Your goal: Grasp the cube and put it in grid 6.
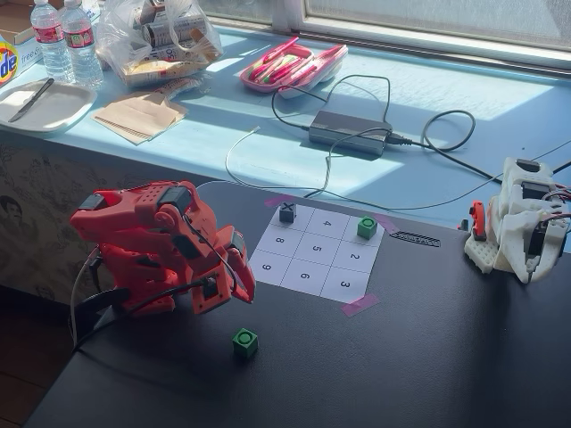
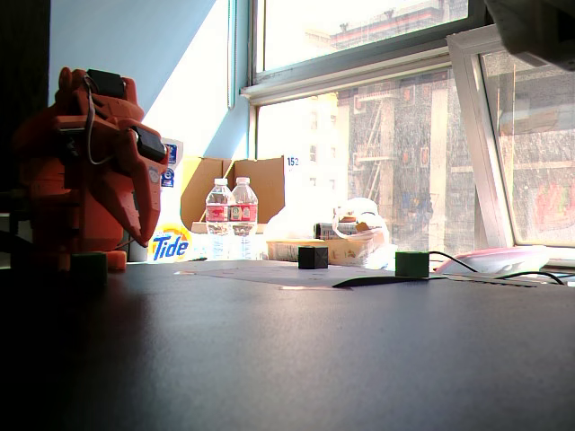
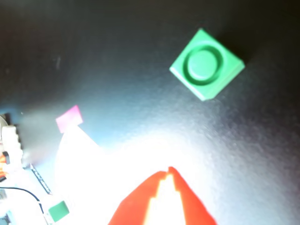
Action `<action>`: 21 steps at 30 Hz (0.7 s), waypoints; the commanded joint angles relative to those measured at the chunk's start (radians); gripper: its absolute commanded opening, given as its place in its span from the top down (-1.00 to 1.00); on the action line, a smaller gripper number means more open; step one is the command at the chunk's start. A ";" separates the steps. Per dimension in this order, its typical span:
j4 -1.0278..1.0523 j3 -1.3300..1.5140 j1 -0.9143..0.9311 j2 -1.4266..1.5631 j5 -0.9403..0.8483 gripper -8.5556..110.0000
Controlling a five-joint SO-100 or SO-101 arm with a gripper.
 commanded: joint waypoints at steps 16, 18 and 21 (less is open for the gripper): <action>0.265 -1.141 0.043 -0.931 0.227 0.10; 0.333 -1.308 0.078 -1.054 0.288 0.11; 0.341 -1.364 0.158 -1.154 0.357 0.11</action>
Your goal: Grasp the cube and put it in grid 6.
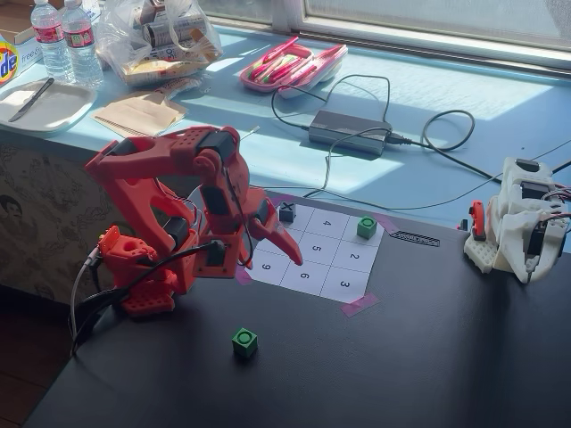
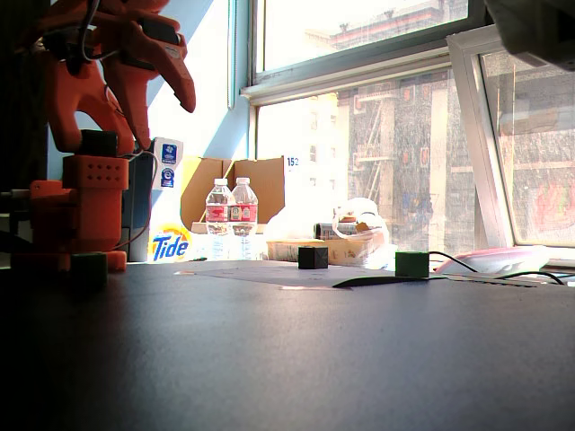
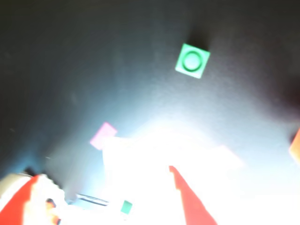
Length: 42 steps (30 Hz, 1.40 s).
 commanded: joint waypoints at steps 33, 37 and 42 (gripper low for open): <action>-0.489 0.319 0.216 -0.541 -0.040 0.69; -0.460 0.314 0.219 -0.535 -0.046 0.85; -0.333 0.230 0.169 -0.417 -0.094 0.85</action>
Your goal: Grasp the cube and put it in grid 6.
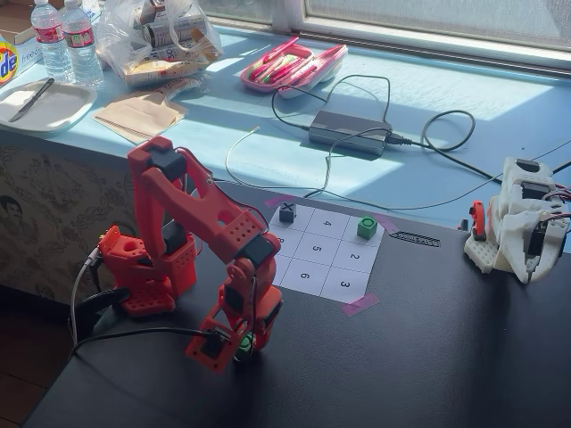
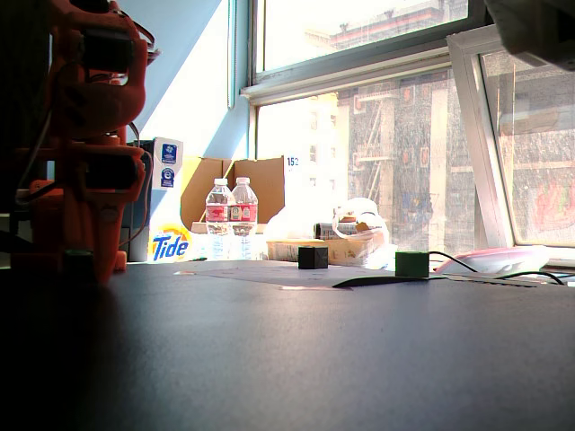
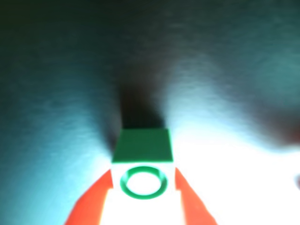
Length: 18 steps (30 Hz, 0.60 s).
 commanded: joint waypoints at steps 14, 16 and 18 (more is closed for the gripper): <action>0.155 -0.416 -0.646 0.069 -0.267 0.85; 0.095 -0.325 -0.669 0.064 -0.298 0.85; 0.048 -0.235 -0.703 0.071 -0.324 0.85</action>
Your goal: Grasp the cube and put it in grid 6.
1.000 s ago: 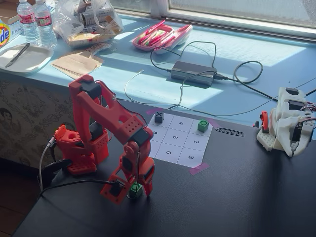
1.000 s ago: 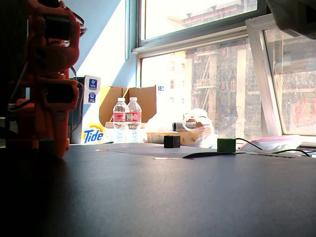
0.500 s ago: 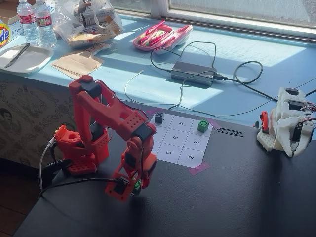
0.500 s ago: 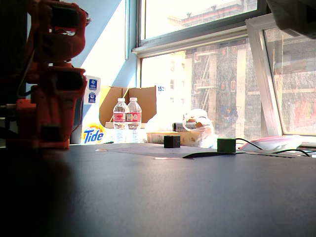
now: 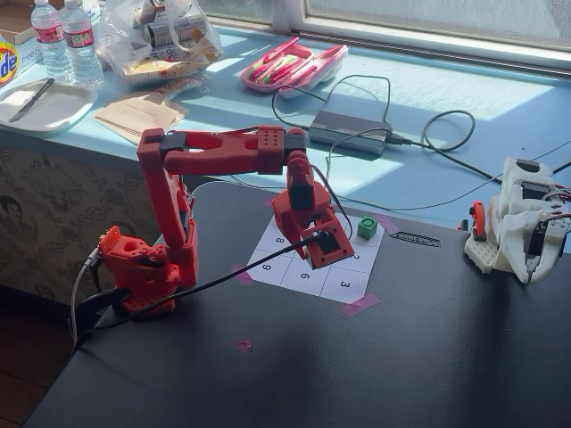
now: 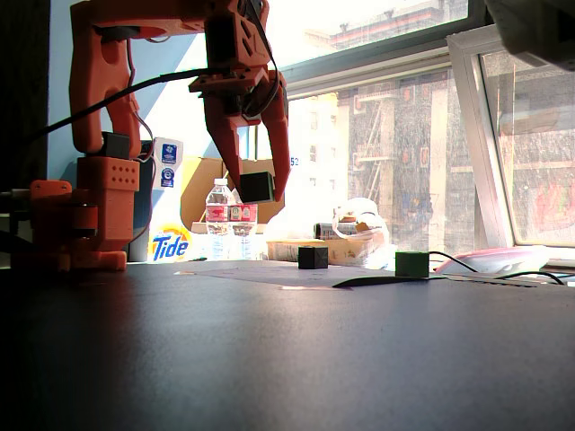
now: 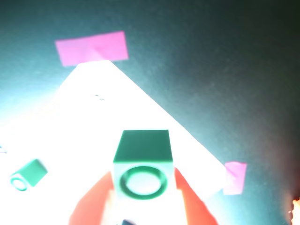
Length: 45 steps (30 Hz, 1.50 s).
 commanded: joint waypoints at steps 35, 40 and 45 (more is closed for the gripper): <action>-0.130 0.127 -0.156 -0.009 -0.061 0.00; -0.095 0.028 0.052 0.402 -0.023 0.01; -0.342 0.213 0.417 0.744 0.074 0.01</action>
